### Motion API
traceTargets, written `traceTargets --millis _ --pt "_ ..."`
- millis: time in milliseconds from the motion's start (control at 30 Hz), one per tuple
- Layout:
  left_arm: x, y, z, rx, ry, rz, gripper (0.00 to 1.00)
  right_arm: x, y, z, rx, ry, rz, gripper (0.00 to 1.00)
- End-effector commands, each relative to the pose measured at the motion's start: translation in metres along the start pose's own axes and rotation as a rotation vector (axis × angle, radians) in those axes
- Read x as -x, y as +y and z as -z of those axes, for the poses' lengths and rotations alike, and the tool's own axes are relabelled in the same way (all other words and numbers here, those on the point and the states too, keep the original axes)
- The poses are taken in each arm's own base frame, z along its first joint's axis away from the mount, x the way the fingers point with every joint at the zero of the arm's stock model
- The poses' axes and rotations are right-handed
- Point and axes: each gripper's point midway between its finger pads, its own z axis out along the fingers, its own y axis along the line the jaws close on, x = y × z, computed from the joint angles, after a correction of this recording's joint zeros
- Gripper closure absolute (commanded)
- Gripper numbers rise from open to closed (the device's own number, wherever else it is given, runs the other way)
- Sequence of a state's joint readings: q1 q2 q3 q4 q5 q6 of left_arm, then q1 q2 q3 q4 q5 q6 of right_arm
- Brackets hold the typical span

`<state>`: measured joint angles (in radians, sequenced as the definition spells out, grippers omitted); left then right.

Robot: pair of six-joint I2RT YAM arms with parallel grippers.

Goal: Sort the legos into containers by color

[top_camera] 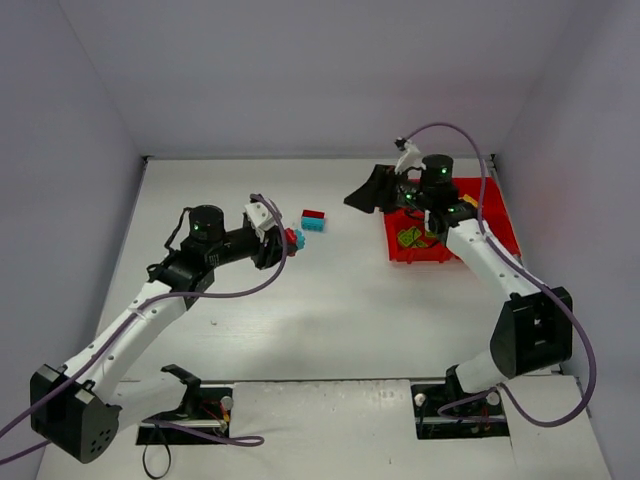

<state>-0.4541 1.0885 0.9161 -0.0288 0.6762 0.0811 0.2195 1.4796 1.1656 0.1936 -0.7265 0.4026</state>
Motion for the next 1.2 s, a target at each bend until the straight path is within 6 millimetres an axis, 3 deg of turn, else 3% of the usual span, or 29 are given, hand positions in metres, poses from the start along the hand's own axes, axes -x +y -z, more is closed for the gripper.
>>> traceTargets --millis 0,200,433,800,900,1100,1167 --pt "0.044 -0.003 0.01 -0.012 -0.16 -0.197 0.84 -0.007 0.066 -0.002 0.257 0.042 0.027 0.34" --pt "0.048 -0.006 0.016 0.005 -0.23 -0.3 0.82 -0.039 0.121 -0.012 0.467 0.158 0.025 0.34" --pt "0.045 -0.006 0.016 0.009 -0.245 -0.319 0.8 -0.069 0.156 -0.019 0.6 0.24 0.023 0.36" --pt "0.049 -0.008 0.019 0.011 -0.28 -0.343 0.8 -0.088 0.168 -0.026 0.669 0.284 -0.001 0.43" --pt "0.05 -0.009 0.02 0.01 -0.285 -0.347 0.8 -0.09 0.167 -0.027 0.676 0.287 -0.01 0.49" --pt "0.049 -0.013 0.018 -0.014 -0.287 -0.349 0.8 -0.09 0.169 -0.027 0.703 0.283 -0.011 0.65" --pt "0.048 -0.014 0.018 -0.014 -0.282 -0.351 0.8 -0.089 0.168 -0.027 0.703 0.28 -0.007 0.81"
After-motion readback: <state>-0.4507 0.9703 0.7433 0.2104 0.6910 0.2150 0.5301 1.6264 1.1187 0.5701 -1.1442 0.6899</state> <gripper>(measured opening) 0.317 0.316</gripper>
